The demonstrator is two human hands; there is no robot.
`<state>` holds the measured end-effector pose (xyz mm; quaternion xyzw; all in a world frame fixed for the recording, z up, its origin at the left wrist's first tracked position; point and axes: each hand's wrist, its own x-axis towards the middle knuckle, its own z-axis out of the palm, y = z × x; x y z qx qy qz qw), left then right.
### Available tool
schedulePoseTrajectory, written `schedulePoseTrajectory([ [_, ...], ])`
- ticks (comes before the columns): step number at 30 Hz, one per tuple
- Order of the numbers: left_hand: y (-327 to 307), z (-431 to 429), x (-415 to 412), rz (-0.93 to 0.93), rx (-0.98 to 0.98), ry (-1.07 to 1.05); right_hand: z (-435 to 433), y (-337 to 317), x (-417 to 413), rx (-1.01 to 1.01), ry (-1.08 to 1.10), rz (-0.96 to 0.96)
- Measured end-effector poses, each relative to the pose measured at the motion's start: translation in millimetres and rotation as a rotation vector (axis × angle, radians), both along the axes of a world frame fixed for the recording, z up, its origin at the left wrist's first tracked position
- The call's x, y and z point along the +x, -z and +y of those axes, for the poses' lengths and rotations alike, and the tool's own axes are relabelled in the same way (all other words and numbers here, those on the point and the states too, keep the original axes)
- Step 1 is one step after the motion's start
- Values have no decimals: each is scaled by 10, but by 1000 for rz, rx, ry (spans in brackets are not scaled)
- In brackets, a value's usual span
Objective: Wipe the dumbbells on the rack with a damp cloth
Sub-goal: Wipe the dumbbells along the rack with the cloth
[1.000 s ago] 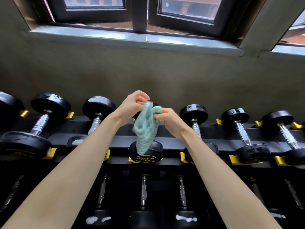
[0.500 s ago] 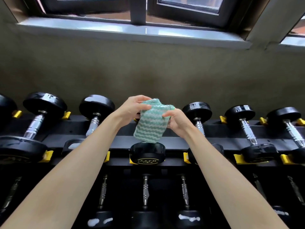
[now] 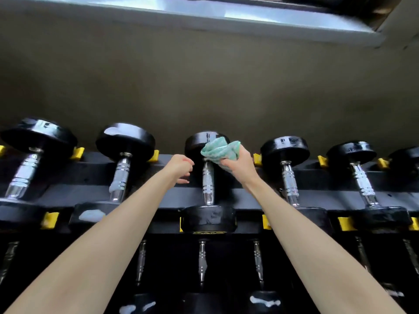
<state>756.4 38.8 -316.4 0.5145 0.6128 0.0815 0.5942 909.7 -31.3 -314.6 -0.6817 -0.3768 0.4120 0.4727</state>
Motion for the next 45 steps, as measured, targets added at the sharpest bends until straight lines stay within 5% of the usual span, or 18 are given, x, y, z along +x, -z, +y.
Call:
schedulePoseTrajectory([
  [3,187,-50,-87,51,-176,152,-41,208,-97,-133,-129,-62],
  [8,288,-92,-170,90,-377,416,-158,252,-50,-213,-140,222],
  [19,354,-156,-241,31,-387,304,-386,128,-224,-383,-536,-2],
  [25,363,-204,-273,-66,-414,137,-410,-59,-182,-461,-594,52],
  [39,219,-317,-188,18,-273,61,-569,-297,148,-409,-400,382],
  [45,160,-271,-85,53,-217,113,-575,-126,445,-331,175,555],
])
